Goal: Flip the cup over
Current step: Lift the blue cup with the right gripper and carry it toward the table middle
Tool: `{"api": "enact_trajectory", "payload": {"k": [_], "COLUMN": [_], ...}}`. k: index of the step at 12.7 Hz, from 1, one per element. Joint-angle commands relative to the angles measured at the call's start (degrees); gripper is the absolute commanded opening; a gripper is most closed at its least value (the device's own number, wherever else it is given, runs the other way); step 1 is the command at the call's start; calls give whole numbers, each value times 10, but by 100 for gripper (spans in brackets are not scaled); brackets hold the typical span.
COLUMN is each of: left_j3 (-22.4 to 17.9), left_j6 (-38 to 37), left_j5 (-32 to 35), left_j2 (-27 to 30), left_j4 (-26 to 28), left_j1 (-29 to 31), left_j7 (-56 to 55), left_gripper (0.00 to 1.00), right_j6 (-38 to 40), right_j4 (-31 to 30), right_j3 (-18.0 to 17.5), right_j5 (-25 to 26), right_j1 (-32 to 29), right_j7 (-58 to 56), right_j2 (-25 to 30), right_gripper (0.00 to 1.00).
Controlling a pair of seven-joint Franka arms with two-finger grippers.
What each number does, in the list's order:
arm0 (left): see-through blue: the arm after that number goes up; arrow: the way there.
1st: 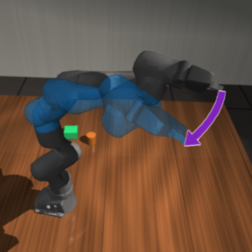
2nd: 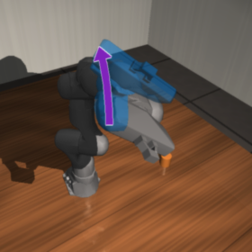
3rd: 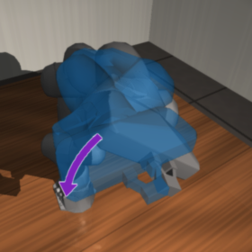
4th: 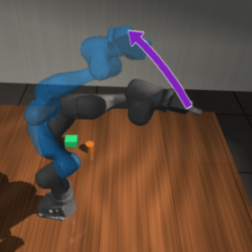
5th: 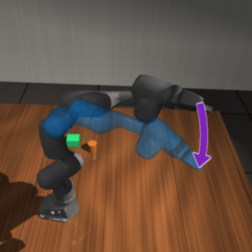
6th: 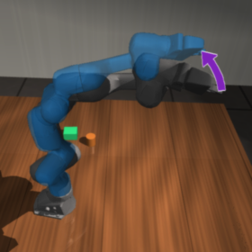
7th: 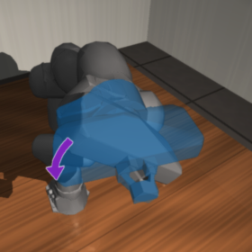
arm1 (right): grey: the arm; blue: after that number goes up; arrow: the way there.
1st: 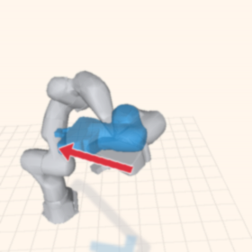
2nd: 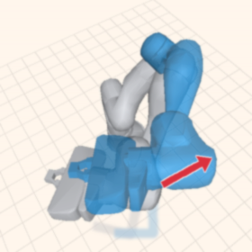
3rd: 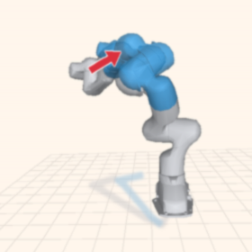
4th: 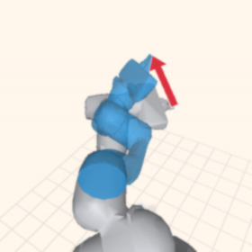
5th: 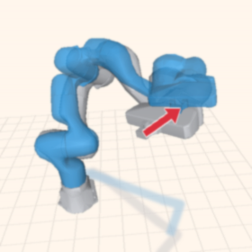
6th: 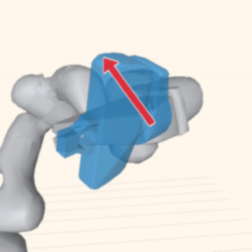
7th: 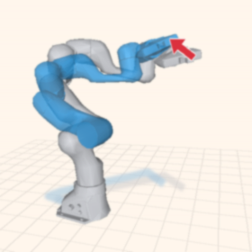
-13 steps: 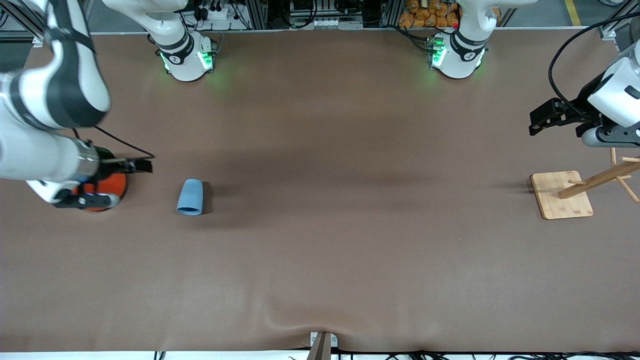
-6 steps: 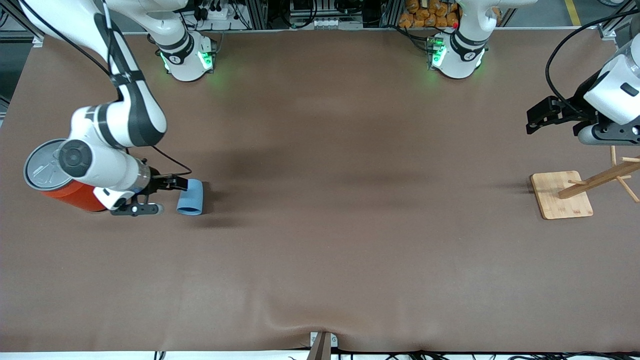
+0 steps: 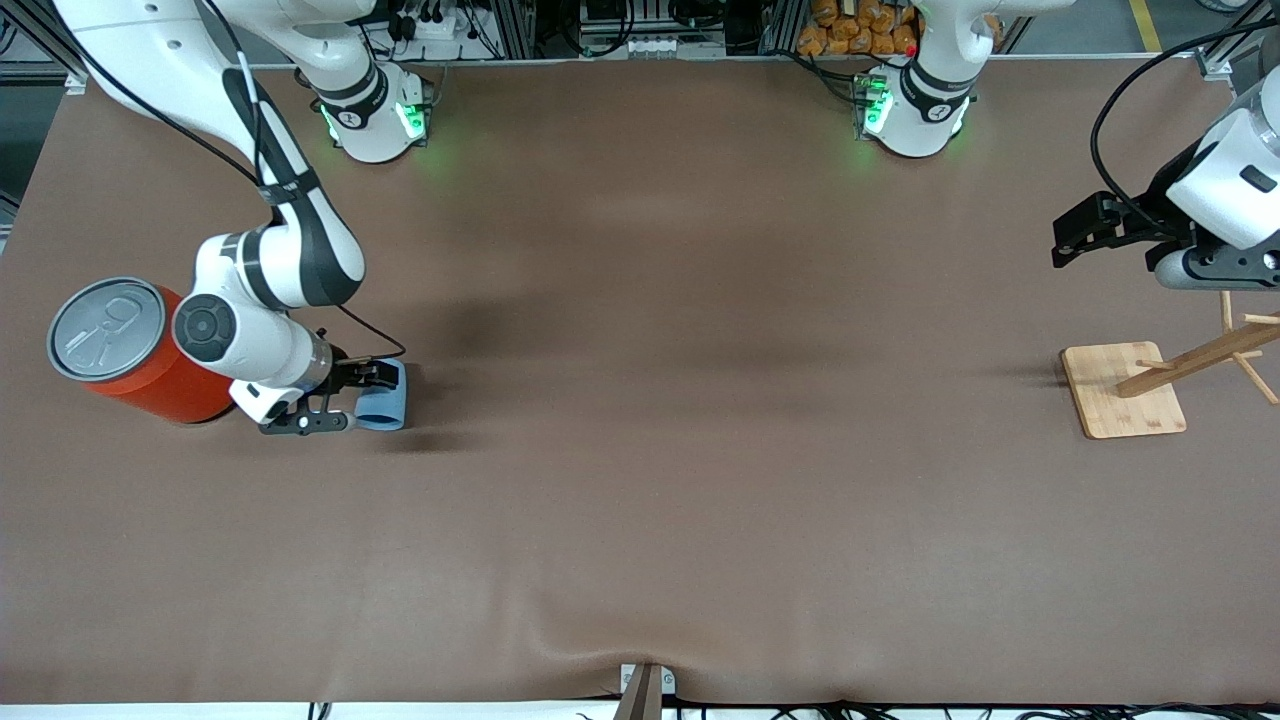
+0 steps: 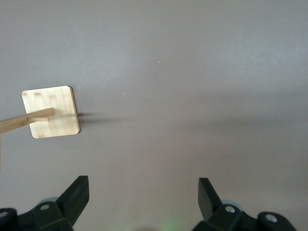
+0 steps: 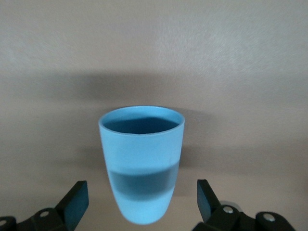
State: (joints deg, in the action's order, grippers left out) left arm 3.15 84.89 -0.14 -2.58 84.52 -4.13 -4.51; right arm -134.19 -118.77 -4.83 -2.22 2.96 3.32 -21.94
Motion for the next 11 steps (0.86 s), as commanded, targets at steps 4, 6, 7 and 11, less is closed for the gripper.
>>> {"api": "enact_trajectory", "payload": {"k": [4,6,7,11], "left_j3": [0,0,0,0], "left_j6": [-7,-7,-7,-7], "left_j5": [8,8,8,8], "left_j2": [3,3,3,2], "left_j4": [1,1,1,1], "left_j1": [5,5,5,5], "left_j7": [-5,-5,-5,-5], "left_gripper": [100,100,100,100], "right_j6": [-95,-90,-68,142], "right_j4": [-16,-4,18,192], "right_j3": [0,-2,-2,-78], "right_j5": [-1,0,0,-7], "right_j1": [17,26,28,35], "right_j7": [-10,-13,-15,-15], "right_j2": [-52,-50,-48,-66], "right_gripper": [73,0,0,0]}}
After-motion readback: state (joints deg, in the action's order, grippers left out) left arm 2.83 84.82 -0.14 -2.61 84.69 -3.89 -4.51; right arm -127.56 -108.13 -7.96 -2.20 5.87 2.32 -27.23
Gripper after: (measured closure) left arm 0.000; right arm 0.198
